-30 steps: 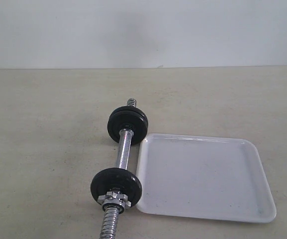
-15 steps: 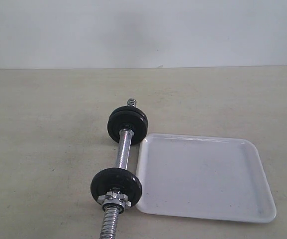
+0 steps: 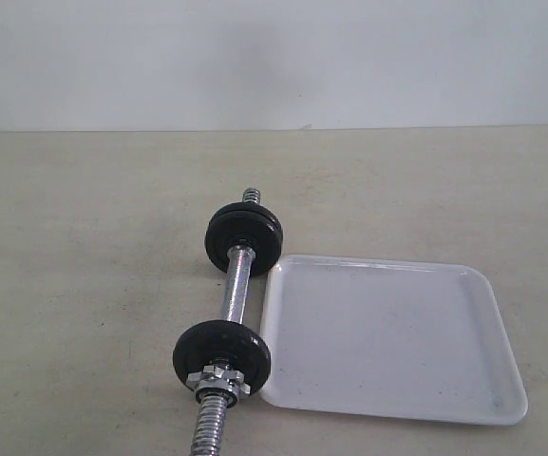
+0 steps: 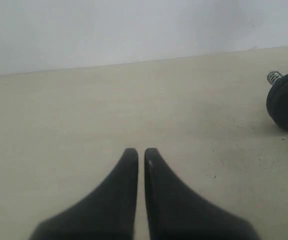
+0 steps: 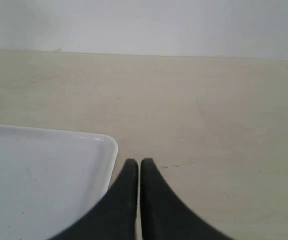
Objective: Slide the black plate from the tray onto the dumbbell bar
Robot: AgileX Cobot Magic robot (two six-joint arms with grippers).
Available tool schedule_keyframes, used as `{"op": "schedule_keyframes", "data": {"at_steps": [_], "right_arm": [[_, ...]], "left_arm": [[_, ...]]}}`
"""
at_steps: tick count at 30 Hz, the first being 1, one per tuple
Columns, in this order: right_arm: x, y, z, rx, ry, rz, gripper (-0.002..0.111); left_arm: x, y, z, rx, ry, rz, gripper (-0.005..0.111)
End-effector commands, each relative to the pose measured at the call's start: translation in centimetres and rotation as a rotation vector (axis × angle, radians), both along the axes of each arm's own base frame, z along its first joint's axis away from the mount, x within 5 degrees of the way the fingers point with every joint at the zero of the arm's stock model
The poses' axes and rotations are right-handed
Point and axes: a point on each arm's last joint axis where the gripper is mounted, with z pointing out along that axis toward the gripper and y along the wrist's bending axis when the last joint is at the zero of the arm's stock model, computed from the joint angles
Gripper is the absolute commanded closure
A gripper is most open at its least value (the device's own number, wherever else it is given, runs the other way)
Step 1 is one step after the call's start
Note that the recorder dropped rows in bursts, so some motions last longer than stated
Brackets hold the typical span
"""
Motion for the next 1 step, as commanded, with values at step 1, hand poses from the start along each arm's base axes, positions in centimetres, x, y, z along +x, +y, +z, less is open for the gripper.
{"op": "schedule_keyframes", "data": {"at_steps": [1], "right_arm": [[-0.01,0.00,0.13,0.000,-0.014,0.000,0.109]], "left_arm": [[0.00,-0.01,-0.06,-0.008,-0.004,0.002,0.102]]}}
